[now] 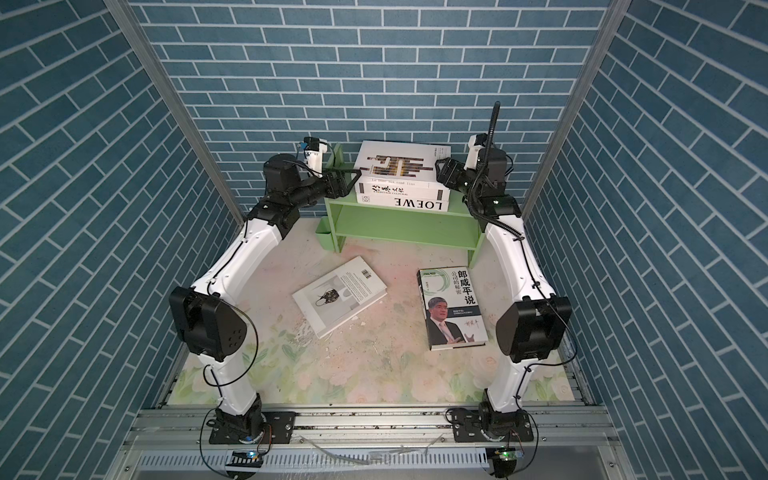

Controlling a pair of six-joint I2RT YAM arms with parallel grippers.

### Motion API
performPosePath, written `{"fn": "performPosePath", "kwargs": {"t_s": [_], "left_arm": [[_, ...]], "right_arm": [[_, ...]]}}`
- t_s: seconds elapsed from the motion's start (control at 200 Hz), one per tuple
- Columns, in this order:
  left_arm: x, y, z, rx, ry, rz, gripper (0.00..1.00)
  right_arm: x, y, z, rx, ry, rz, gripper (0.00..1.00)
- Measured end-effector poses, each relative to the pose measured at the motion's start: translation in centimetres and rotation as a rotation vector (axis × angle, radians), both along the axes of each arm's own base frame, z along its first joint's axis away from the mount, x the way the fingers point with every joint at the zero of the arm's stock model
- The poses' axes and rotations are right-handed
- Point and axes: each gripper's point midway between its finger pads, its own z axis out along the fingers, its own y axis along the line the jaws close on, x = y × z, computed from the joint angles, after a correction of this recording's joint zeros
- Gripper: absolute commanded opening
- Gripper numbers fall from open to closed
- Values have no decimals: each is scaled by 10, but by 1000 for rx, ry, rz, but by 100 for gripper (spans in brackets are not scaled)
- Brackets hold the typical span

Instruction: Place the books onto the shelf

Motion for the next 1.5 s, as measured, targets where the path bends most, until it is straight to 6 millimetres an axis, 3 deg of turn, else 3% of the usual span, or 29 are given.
{"fn": "performPosePath", "kwargs": {"t_s": [0.175, 0.56, 0.805, 1.501], "left_arm": [[-3, -6, 11, -39, 3, -50, 80], [4, 7, 8, -102, 76, -40, 85], [2, 5, 7, -130, 117, -54, 85], [0, -17, -10, -144, 193, -99, 85]], "right_arm": [[-1, 2, 1, 7, 0, 14, 75], [-1, 2, 1, 10, -1, 13, 76], [-1, 2, 1, 9, 0, 9, 76], [-1, 3, 1, 26, 10, 14, 74]]}}
